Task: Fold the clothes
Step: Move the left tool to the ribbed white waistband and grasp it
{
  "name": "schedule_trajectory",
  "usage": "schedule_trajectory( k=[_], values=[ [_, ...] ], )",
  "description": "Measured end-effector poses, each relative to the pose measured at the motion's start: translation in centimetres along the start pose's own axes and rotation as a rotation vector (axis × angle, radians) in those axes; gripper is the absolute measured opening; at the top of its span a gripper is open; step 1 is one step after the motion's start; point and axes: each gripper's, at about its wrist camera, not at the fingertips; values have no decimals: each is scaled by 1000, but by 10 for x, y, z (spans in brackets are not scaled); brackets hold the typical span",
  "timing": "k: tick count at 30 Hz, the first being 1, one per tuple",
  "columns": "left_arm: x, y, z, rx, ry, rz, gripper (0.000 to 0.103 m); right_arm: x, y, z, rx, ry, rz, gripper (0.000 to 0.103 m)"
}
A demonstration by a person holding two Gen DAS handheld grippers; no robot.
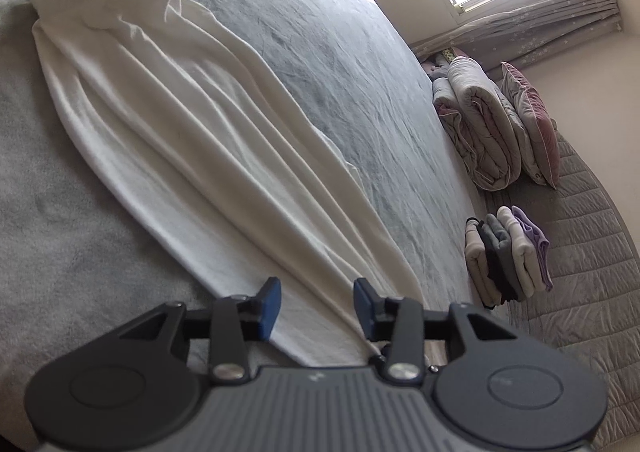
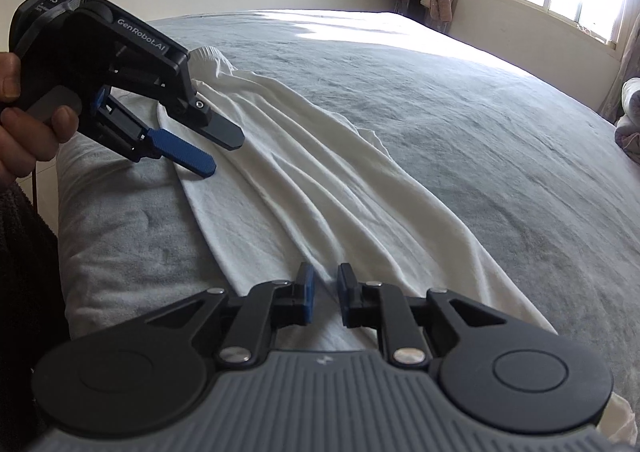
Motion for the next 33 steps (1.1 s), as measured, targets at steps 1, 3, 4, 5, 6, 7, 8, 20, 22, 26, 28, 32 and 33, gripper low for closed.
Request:
schedule_trajectory(
  k=[1,3,4,5,6,7,8,20,22,26,28,32,33],
  values=[
    [2,1,3,-12,7,3,43,0,-1,2,2,5,1,33],
    [5,4,8,-33,19,6,45,2,-2,5,9,4,7,34],
    [6,6,11,-44,27,5,46,2,-2,6,14,6,11,34],
    [7,9,13,-53,34,3,46,3,-2,8,18,9,14,26],
    [8,11,15,-61,40,1,46,3,-3,9,22,23,10,19],
    [10,13,17,-63,45,2,47,2,-4,9,27,35,7,3],
    [11,15,18,-62,48,4,48,3,-5,6,36,30,15,3],
    [-10,20,7,234,-19,-177,28,6,-19,-25,124,-30,92,2],
    [-11,19,3,252,-69,-169,2,2,-17,-24,113,-33,77,2],
    [-10,18,-5,266,-74,-153,2,-2,-10,-16,88,-19,64,8],
    [-8,17,-8,275,-80,-130,2,-7,-7,-13,85,-11,42,17],
    [-11,16,-9,268,-75,-138,2,-20,-6,-6,86,-16,-11,30],
    [-12,16,-10,266,-72,-142,2,-24,-7,-4,86,-19,-23,35]
  ],
)
Point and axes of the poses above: each gripper's, at about its wrist camera, not at the fingertips, and z roughly the way its jaws point, x to its right, y to its underside, and after that the axes turned 7 degrees about x, right-handed
